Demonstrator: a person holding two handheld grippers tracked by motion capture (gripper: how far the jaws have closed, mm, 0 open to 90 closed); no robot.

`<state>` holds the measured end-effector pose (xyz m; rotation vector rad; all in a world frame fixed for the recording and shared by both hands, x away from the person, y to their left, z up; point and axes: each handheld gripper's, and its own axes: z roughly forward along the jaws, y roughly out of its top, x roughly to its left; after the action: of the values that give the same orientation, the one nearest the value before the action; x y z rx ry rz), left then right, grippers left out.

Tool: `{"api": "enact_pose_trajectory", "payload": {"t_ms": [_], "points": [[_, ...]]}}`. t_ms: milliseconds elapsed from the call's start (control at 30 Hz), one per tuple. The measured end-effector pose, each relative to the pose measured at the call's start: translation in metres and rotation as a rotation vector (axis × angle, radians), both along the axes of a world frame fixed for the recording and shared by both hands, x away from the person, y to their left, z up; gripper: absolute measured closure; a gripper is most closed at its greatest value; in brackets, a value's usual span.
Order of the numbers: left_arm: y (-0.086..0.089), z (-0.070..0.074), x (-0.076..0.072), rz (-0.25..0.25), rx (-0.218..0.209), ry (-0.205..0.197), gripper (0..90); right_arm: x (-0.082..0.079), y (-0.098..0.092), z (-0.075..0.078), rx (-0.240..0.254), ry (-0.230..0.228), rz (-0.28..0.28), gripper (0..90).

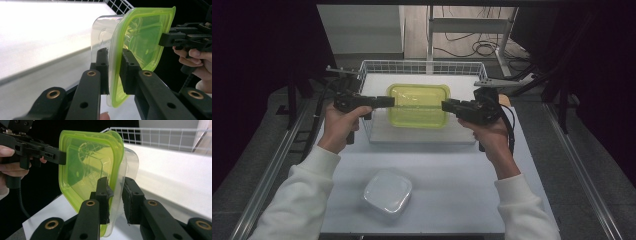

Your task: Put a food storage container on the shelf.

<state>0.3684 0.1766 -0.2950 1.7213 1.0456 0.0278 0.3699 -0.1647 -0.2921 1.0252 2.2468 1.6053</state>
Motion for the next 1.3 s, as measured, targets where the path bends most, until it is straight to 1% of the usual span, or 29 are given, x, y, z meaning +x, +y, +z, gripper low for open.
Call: {"api": "enact_pose_trajectory", "payload": {"t_ms": [100, 167, 233, 367, 400, 500, 533, 567, 600, 667, 733, 767, 800, 833, 867, 900, 933, 967, 1000, 1033, 1067, 1100, 1133, 1200, 1300], "points": [[-0.002, 0.008, 0.006, 0.005, 0.004, -0.009, 78.9, 0.007, 0.0, 0.008, -0.006, -0.006, -0.006, 75.3], [-0.002, 0.009, 0.008, 0.005, 0.001, -0.008, 78.8, 0.009, 0.0, 0.01, -0.003, -0.005, -0.007, 75.3], [-0.002, 0.012, 0.013, 0.007, -0.007, -0.003, 79.0, 0.014, -0.001, 0.014, 0.005, -0.003, -0.012, 75.3], [-0.002, 0.015, 0.018, 0.009, -0.006, -0.01, 79.1, 0.019, -0.002, 0.017, 0.013, -0.003, -0.008, 75.2], [-0.002, 0.017, 0.022, 0.011, -0.005, -0.012, 79.1, 0.022, -0.002, 0.019, 0.013, -0.008, -0.01, 75.2], [-0.003, 0.019, 0.026, 0.012, -0.001, -0.011, 79.2, 0.025, -0.002, 0.019, 0.017, -0.006, -0.009, 75.2], [-0.004, 0.02, 0.03, 0.011, 0.007, -0.012, 79.2, 0.03, -0.003, 0.019, 0.026, 0.002, -0.01, 75.3], [-0.004, 0.02, 0.03, 0.011, 0.007, -0.012, 79.2, 0.03, -0.003, 0.019, 0.026, 0.002, -0.01, 75.3], [-0.004, 0.021, 0.032, 0.011, 0.008, -0.011, 79.2, 0.034, -0.004, 0.02, 0.029, 0.005, -0.012, 75.4], [-0.004, 0.021, 0.04, 0.013, 0.003, 0.001, 79.2, 0.039, -0.004, 0.021, 0.03, 0.015, -0.015, 75.6], [-0.004, 0.021, 0.042, 0.014, 0.002, 0.004, 79.2, 0.041, -0.004, 0.021, 0.029, 0.02, -0.015, 75.6], [-0.004, 0.02, 0.048, 0.016, -0.013, 0.023, 79.2, 0.046, -0.004, 0.022, 0.029, 0.029, -0.016, 75.7], [-0.004, 0.019, 0.05, 0.016, -0.013, 0.028, 79.2, 0.05, -0.004, 0.023, 0.029, 0.034, -0.015, 75.8], [-0.004, 0.019, 0.053, 0.019, -0.016, 0.035, 79.2, 0.052, -0.005, 0.023, 0.03, 0.05, -0.017, 75.9], [-0.004, 0.019, 0.053, 0.019, -0.016, 0.035, 79.2, 0.056, -0.005, 0.022, 0.03, 0.06, -0.016, 75.9], [-0.004, 0.018, 0.056, 0.018, -0.012, 0.041, 79.2, 0.056, -0.005, 0.022, 0.03, 0.06, -0.016, 75.9], [-0.004, 0.017, 0.059, 0.019, -0.011, 0.047, 79.2, 0.059, -0.004, 0.022, 0.029, 0.07, -0.016, 75.9], [-0.003, 0.016, 0.063, 0.02, -0.015, 0.056, 79.2, 0.063, -0.004, 0.022, 0.027, 0.08, -0.017, 75.9], [-0.003, 0.013, 0.07, 0.025, -0.019, 0.08, 79.3, 0.071, -0.002, 0.022, 0.019, 0.096, -0.023, 76.0], [-0.003, 0.011, 0.074, 0.027, -0.023, 0.092, 79.3, 0.073, -0.002, 0.022, 0.018, 0.105, -0.026, 76.0], [-0.003, 0.011, 0.074, 0.027, -0.023, 0.092, 79.4, 0.073, -0.002, 0.022, 0.018, 0.105, -0.026, 76.0], [-0.004, 0.01, 0.077, 0.03, -0.029, 0.103, 79.4, 0.076, -0.002, 0.021, 0.013, 0.108, -0.027, 76.0], [-0.004, 0.008, 0.08, 0.028, -0.022, 0.114, 79.4, 0.083, -0.003, 0.017, 0.012, 0.129, -0.029, 76.0], [-0.005, 0.005, 0.085, 0.022, -0.017, 0.12, 79.4, 0.085, -0.003, 0.016, 0.01, 0.137, -0.029, 76.1], [-0.006, -0.001, 0.092, 0.02, -0.027, 0.143, 79.4, 0.091, -0.005, 0.011, 0.011, 0.152, -0.034, 76.1]]}}
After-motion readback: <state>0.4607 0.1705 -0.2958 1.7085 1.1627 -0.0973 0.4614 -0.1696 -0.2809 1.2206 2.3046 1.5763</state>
